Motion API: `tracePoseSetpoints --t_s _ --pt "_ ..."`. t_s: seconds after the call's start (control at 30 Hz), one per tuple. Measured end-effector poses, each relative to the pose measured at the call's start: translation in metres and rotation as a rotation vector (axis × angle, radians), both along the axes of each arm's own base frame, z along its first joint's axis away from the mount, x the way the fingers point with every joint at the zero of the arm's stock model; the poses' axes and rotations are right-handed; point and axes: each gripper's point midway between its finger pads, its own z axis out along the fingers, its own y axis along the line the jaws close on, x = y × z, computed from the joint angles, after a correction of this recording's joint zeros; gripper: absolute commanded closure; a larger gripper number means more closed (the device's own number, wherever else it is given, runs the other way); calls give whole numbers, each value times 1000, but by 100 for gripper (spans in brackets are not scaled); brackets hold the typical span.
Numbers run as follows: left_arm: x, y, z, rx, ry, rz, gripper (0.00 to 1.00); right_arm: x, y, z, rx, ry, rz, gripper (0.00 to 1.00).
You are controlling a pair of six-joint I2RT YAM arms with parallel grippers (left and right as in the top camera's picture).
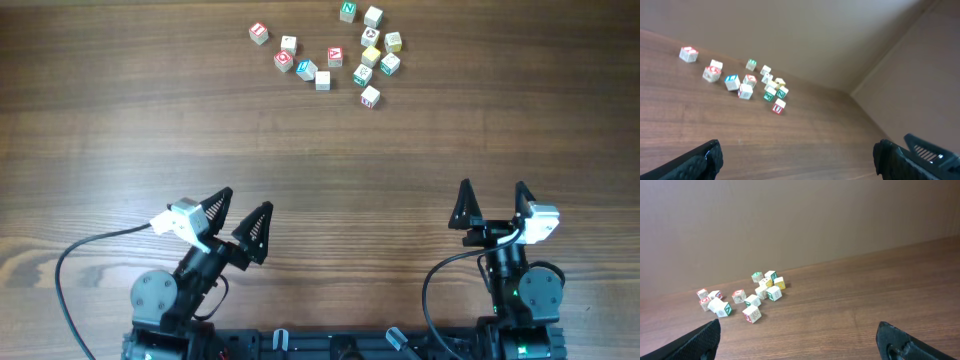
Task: Form a circle
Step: 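Reach the left gripper forward toward the block cluster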
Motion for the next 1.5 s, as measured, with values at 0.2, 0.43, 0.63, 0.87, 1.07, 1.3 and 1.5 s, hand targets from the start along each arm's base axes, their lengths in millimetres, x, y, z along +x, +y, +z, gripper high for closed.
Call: tracePoseSetpoints --t_s 0.2,0.43,0.63,0.87,1.07,1.3,1.5 --pt "27 -9 40 -12 180 -17 0 0 0 0 0 0 0 0" --pt "72 -45 118 -42 222 -200 0 0 0 0 0 -1 0 0" --pt "90 -69 72 -61 423 -333 0 0 0 0 0 0 0 0" --pt "106 -76 31 -68 556 -354 0 0 0 0 0 -1 0 0" --pt "116 -73 14 -59 598 -319 0 0 0 0 0 -1 0 0" --pt "143 -64 11 -30 606 -219 0 0 0 0 0 -1 0 0" --pt "171 -54 17 0 598 -121 0 0 0 0 0 -1 0 0"
